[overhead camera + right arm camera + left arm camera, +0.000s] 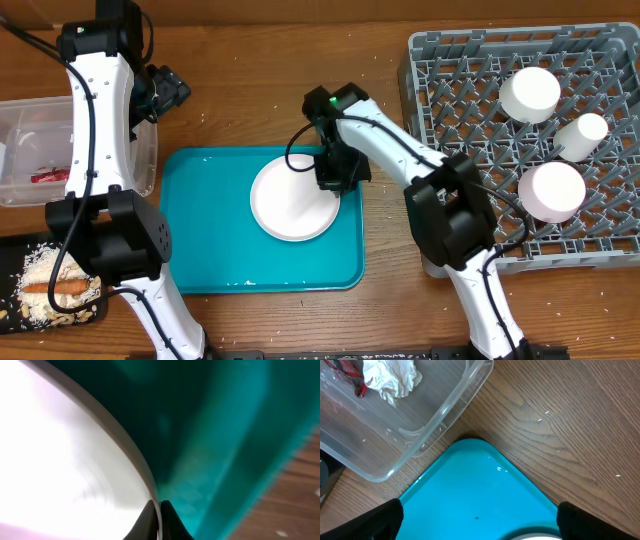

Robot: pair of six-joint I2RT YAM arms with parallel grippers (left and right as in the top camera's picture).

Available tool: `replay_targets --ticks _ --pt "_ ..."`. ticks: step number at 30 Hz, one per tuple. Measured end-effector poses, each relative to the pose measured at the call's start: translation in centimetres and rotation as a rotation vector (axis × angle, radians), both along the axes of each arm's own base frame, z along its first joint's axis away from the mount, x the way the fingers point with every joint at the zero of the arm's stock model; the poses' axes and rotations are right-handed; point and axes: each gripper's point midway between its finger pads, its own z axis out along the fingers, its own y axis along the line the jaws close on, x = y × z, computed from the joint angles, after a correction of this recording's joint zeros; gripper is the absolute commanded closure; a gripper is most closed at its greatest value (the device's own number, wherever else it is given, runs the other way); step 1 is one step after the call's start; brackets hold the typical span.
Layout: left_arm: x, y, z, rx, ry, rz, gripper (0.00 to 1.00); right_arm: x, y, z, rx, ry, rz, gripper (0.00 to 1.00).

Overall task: Sort waste into correct bins and load items into the dishwasher
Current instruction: 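Carry the pink plate right into the dish rack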

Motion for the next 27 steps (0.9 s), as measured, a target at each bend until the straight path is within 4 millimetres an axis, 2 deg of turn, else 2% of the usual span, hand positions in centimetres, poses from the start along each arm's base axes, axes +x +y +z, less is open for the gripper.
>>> replay_targets --ticks 1,2,5,7,8,9,11,12,13,14,15,18,20,23,27 --pt "0.0 0.0 0.0 0.0 0.0 0.0 0.0 0.2 -0.4 0.7 0.006 -0.009 -0.005 0.96" --pt "0.0 0.0 0.0 0.0 0.0 0.0 0.0 0.8 -1.2 2.4 0.016 -0.039 -0.015 0.96" --pt "0.0 0.0 0.0 0.0 0.0 0.0 0.0 3.2 -4.6 7.8 0.027 -0.18 -0.074 0.96" --pt "0.0 0.0 0.0 0.0 0.0 0.0 0.0 5.0 -7.9 11.9 0.023 -0.303 -0.141 0.96" --pt "0.0 0.0 0.0 0.0 0.0 0.0 0.0 6.2 -11.0 15.3 0.013 -0.408 -0.206 0.96" --pt "0.0 0.0 0.0 0.0 0.0 0.0 0.0 6.7 -12.7 17.0 0.003 -0.459 -0.24 0.96" --pt "0.0 0.0 0.0 0.0 0.0 0.0 0.0 7.8 -18.7 21.5 -0.066 -0.618 -0.36 0.96" --pt "0.0 0.0 0.0 0.0 0.0 0.0 0.0 8.0 -20.4 22.4 -0.092 -0.651 -0.394 0.96" --pt "0.0 0.0 0.0 0.0 0.0 0.0 0.0 8.3 -24.3 24.1 -0.164 -0.725 -0.473 0.96" --pt "0.0 0.0 0.0 0.0 0.0 0.0 0.0 8.7 -27.4 25.0 -0.238 -0.771 -0.532 0.96" --pt "0.0 0.0 0.0 0.0 0.0 0.0 0.0 9.4 -29.6 25.3 -0.298 -0.813 -0.571 0.96" --pt "0.0 0.0 0.0 0.0 0.0 0.0 0.0 11.2 -33.8 24.7 -0.414 -0.893 -0.635 0.96" --pt "0.0 0.0 0.0 0.0 0.0 0.0 0.0 12.0 -35.4 23.9 -0.454 -0.918 -0.634 0.96" --pt "0.0 0.0 0.0 0.0 0.0 0.0 0.0 12.7 -36.9 22.4 -0.5 -0.933 -0.607 0.96" --pt "0.0 0.0 0.0 0.0 0.0 0.0 0.0 12.8 -37.0 19.6 -0.53 -0.902 -0.545 0.96"
